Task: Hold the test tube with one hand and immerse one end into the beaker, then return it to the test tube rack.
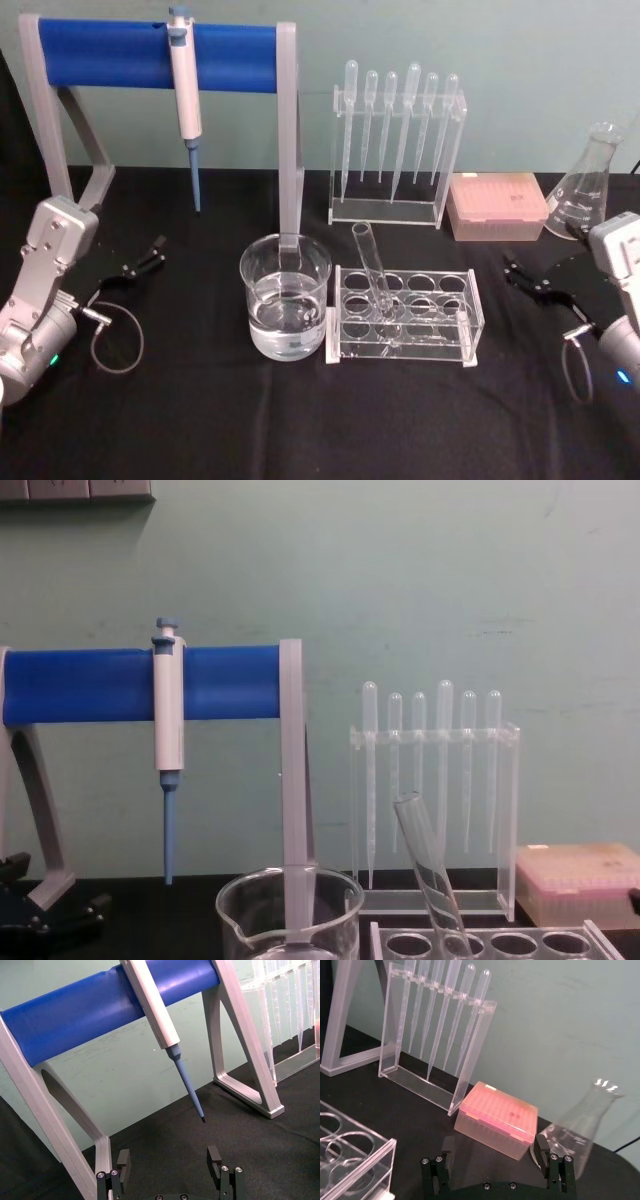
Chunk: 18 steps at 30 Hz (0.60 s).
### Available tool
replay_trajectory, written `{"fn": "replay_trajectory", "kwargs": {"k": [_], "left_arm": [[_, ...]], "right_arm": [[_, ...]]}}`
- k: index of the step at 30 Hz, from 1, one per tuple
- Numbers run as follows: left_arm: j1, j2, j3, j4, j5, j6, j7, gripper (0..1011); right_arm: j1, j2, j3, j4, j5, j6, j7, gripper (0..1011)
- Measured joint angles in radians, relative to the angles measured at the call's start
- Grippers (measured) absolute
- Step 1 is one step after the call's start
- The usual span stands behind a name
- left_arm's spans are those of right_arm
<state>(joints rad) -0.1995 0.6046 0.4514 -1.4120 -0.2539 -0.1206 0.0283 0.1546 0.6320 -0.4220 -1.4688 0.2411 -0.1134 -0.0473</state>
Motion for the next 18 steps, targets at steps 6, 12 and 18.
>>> {"fn": "replay_trajectory", "kwargs": {"k": [6, 12, 18], "left_arm": [[0.000, 0.000, 0.000, 0.000, 0.000, 0.000, 0.000, 1000], [0.000, 0.000, 0.000, 0.000, 0.000, 0.000, 0.000, 1000], [0.000, 0.000, 0.000, 0.000, 0.000, 0.000, 0.000, 1000]], "right_arm": [[-0.123, 0.078, 0.051, -0.158, -0.034, 0.028, -0.048, 1003], [-0.223, 0.151, 0.090, -0.292, -0.006, 0.038, -0.010, 1002], [-0.226, 0.174, 0.063, -0.370, 0.059, 0.047, 0.145, 1003]]}}
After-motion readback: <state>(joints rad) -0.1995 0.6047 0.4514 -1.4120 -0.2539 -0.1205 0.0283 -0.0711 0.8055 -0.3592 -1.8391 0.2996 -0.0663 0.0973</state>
